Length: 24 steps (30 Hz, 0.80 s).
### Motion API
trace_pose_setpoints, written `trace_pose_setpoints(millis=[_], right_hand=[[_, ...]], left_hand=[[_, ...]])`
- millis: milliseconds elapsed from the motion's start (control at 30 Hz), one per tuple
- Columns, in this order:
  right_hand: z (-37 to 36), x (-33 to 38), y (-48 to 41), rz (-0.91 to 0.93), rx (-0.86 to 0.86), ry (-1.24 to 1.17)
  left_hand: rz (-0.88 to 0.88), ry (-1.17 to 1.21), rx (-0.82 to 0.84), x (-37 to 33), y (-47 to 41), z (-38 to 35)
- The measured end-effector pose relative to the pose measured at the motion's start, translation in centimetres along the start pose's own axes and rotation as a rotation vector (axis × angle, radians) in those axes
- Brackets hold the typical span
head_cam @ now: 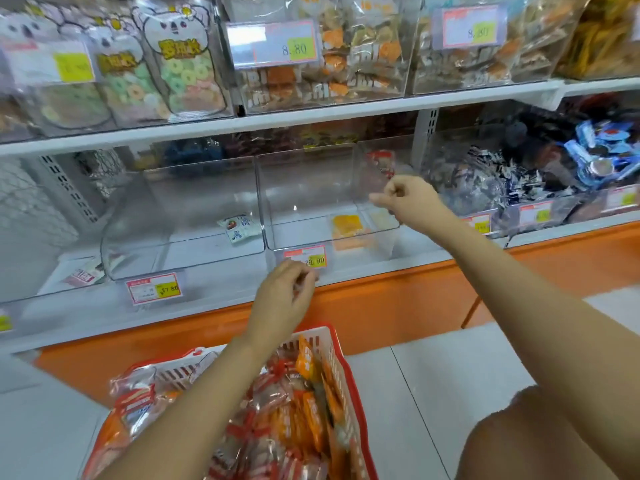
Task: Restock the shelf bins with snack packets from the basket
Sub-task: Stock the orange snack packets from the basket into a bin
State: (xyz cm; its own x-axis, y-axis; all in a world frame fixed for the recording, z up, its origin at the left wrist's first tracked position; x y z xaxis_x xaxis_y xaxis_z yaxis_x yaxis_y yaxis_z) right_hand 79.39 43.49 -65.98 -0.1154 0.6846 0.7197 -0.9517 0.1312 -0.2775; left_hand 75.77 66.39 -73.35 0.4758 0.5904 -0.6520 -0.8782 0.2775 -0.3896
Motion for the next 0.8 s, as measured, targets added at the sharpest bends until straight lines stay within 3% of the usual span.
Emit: trace_pose_setpoints(millis=[133, 267, 333, 433, 567, 633, 800], right_hand=[[-7.7, 1.8, 6.1, 0.035, 0.218, 0.015], [-16.6, -1.0, 11.2, -0.078, 0.509, 0.173], [-20.0, -2.4, 12.8, -0.099, 0.586, 0.275], [-24.9, -3.4, 13.8, -0.053, 0.648, 0.308], [-30.6, -2.4, 13.4, 0.219, 0.789, 0.339], [-32.5, -2.7, 13.1, 0.309, 0.901, 0.367], [-35.8, -5.9, 12.8, 0.318, 1.126, 0.477]], left_hand=[[0.292, -0.182, 0.263, 8.9, 6.9, -0.9], [0.514, -0.345, 0.493, 16.7, 13.3, -1.8], [0.505, -0.464, 0.565, 18.5, 14.9, -2.1], [0.448, -0.505, 0.530, 19.4, 14.9, -2.4], [0.460, -0.464, 0.415, 21.8, 12.2, -2.5], [0.465, -0.502, 0.448, 23.1, 10.8, -3.0], [0.515, -0.496, 0.595, 24.1, 8.9, -5.2]])
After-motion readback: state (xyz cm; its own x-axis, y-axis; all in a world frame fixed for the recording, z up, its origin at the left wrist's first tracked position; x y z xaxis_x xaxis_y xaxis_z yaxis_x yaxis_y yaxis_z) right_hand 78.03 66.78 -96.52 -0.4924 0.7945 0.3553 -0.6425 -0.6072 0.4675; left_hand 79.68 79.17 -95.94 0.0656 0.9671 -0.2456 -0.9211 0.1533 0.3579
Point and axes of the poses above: each hand's wrist, its own y-axis away from the middle knuckle, its own z-axis out of the back of the hand, x = y × z, the point moved 9 cm from there along -y, towards the middle knuckle, and after that the axes turned 7 degrees about z, right-handed, at the moved point
